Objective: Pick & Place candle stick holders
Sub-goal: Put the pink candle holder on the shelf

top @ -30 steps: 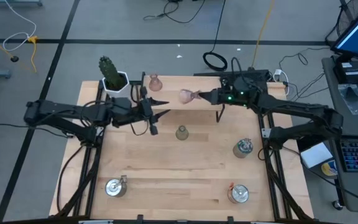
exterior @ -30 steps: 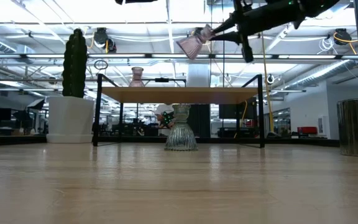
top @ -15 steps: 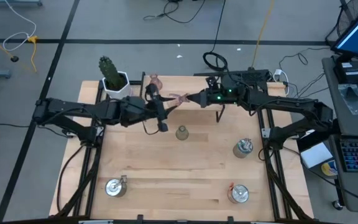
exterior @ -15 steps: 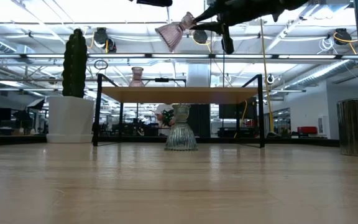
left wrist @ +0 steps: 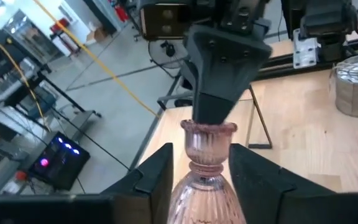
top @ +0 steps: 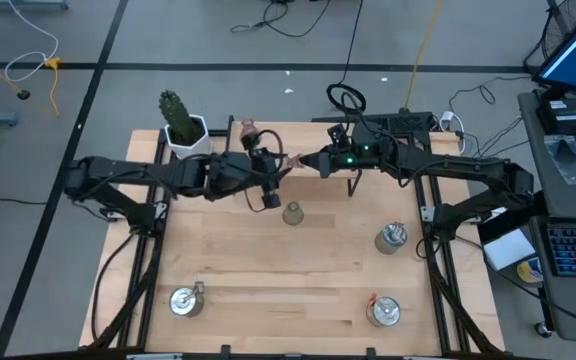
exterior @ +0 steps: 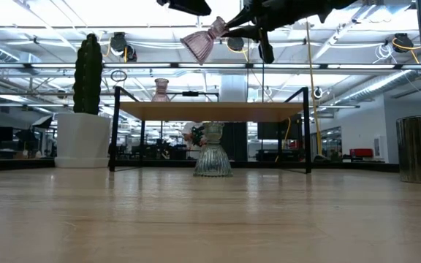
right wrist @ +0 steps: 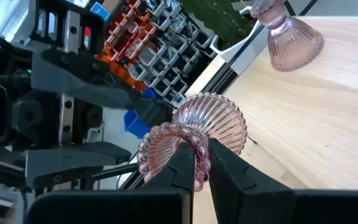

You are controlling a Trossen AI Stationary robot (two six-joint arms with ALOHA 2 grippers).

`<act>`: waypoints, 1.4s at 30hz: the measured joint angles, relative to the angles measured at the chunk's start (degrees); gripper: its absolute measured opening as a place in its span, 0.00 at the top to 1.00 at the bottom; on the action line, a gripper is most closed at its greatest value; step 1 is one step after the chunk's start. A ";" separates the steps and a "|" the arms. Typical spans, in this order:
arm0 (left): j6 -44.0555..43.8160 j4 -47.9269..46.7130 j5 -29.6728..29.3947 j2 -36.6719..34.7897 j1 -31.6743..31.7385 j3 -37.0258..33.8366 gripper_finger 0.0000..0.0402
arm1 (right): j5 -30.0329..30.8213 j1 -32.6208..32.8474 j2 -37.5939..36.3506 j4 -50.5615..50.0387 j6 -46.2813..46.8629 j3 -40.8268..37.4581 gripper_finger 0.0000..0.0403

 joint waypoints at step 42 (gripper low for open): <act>-8.42 -1.92 8.21 6.08 2.10 0.82 0.69 | 0.10 3.85 -0.07 -3.15 -1.63 -0.09 0.96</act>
